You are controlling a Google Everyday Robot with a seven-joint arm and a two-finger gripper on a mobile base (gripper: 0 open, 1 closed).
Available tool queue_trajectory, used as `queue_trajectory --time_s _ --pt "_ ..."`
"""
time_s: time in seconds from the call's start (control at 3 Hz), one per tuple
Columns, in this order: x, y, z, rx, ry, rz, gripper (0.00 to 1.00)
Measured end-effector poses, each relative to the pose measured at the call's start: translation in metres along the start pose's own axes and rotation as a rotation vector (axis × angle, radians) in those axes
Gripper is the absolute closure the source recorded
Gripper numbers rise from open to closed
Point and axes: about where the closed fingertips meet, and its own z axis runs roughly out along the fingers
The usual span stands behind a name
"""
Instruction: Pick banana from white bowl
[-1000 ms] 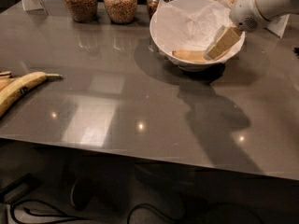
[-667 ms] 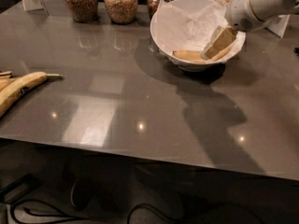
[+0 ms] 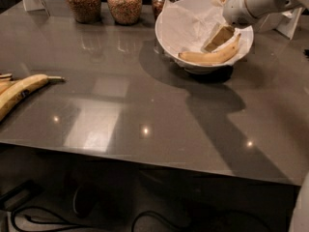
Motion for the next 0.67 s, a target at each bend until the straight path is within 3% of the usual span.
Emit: queue_trajectory --time_s 0.33,0.67 --pt "0.004 -0.009 0.011 -0.004 0.005 -0.021 0.31" --pt "0.02 -0.004 0.018 -0.045 0.051 -0.019 0.47"
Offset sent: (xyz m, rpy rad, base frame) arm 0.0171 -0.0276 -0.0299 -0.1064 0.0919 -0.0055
